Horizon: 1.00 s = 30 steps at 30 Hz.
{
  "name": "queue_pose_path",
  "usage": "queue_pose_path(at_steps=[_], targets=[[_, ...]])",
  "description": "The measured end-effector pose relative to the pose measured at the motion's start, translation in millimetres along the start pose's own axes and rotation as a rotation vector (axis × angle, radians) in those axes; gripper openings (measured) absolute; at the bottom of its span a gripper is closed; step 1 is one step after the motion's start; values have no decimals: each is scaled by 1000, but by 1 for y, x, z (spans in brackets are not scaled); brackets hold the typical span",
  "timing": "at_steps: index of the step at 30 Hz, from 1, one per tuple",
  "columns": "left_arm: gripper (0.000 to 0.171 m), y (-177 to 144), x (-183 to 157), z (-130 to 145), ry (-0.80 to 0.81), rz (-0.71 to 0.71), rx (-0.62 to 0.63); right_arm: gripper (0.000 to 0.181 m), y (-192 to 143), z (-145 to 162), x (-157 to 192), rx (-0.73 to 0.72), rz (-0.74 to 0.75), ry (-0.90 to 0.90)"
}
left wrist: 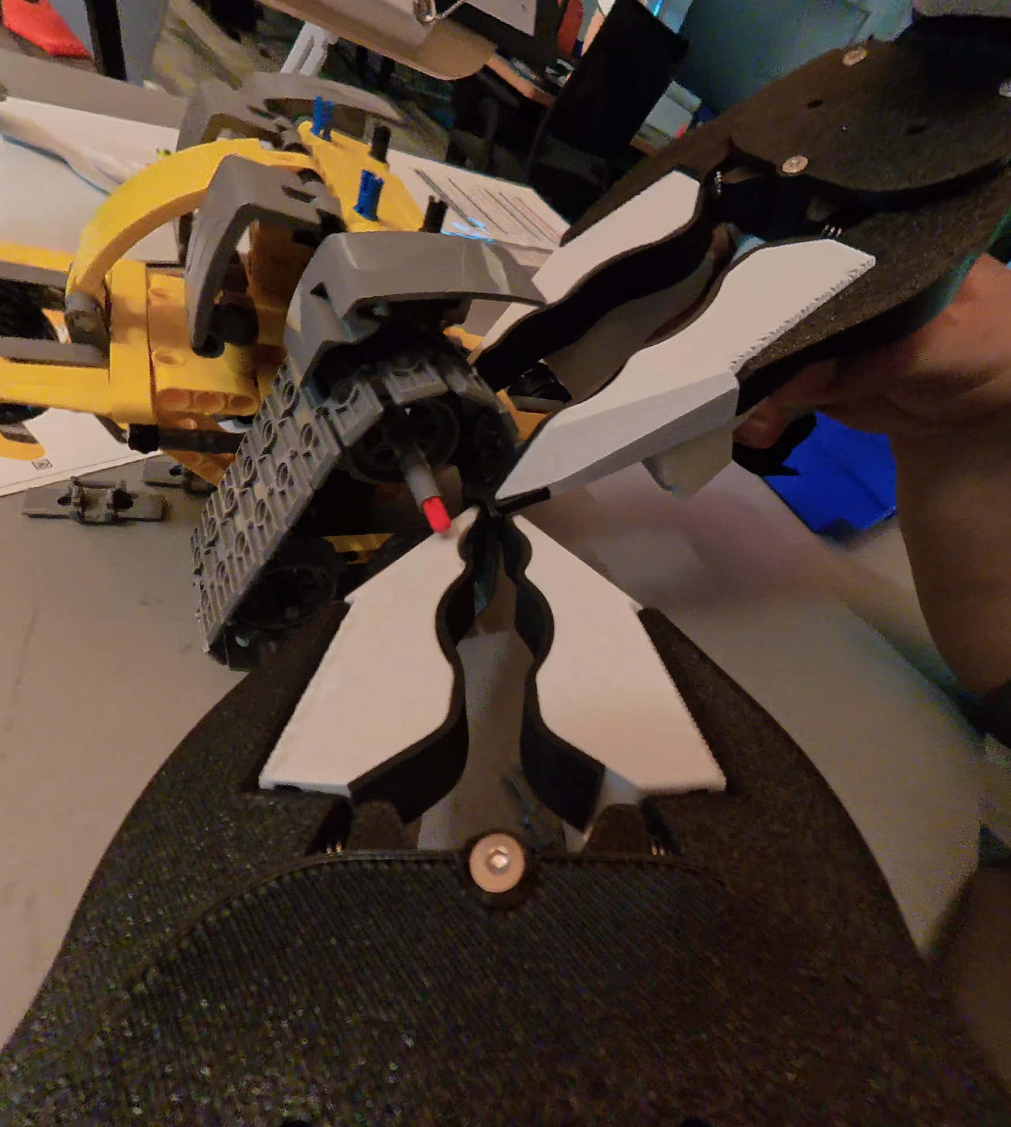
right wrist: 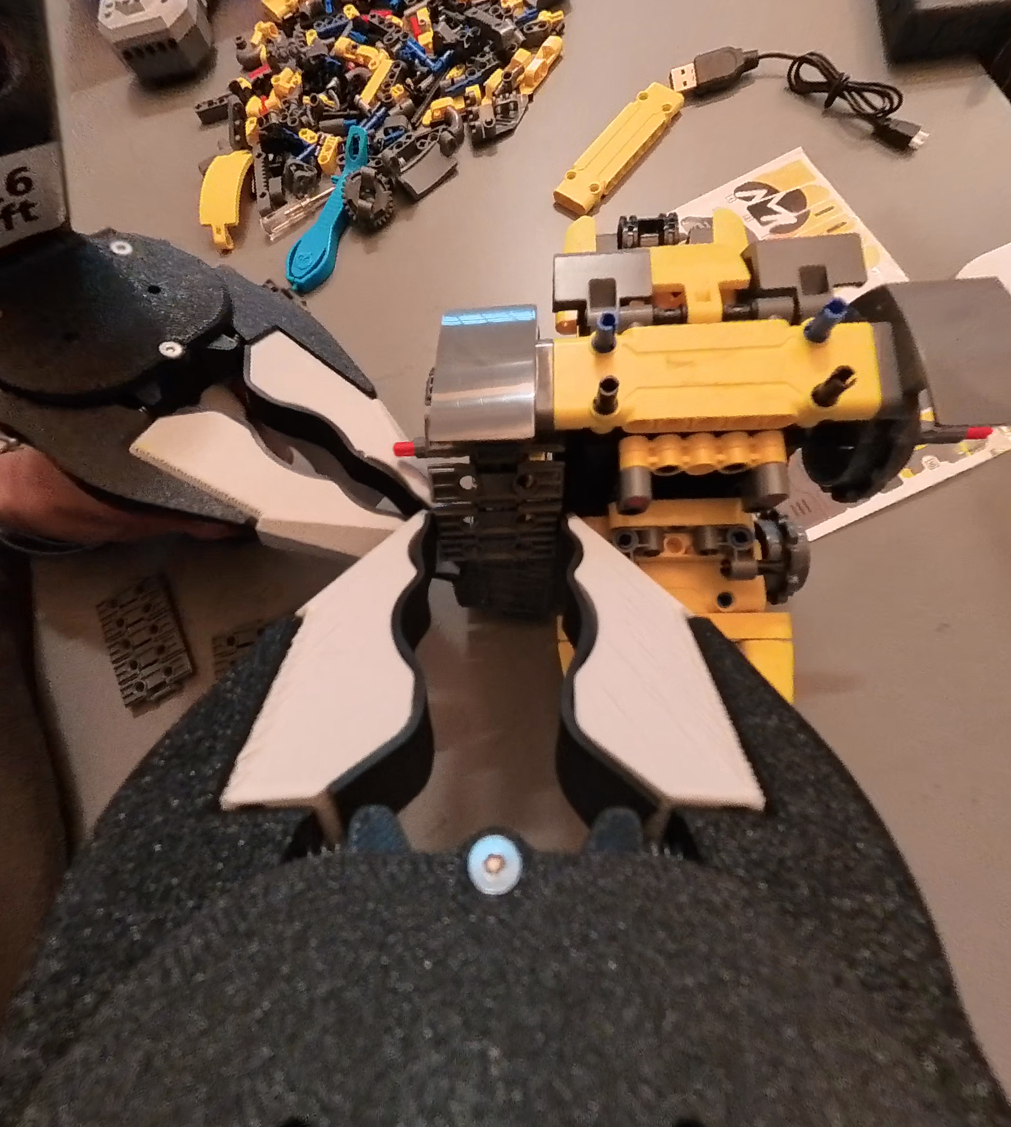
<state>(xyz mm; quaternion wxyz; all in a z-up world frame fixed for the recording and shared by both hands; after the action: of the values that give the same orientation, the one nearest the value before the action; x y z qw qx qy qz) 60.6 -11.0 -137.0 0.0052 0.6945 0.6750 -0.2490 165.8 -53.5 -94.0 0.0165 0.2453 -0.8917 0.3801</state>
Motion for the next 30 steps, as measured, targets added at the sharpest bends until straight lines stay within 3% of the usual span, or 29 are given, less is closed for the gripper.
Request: queue_pose_path(at_steps=[16,30], targets=[[1,0,-5,0,63,-7,0,39,-5,8,0,-102,-35,-25],[1,-1,-3,-1,41,8,-9,39,-4,5,2,-50,-26,-89]])
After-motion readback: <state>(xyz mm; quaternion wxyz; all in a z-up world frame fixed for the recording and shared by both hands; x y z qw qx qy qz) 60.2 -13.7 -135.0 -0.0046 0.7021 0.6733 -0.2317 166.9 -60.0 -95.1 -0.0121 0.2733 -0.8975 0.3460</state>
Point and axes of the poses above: each gripper's, where its closed fingertips meet, y out along the fingers, z out of its underside, x = y × z across the jaws, the point moved 8 cm from there along -y, back along the fingers, and after that the axes turned 7 degrees about -z, right-handed, at the moved point
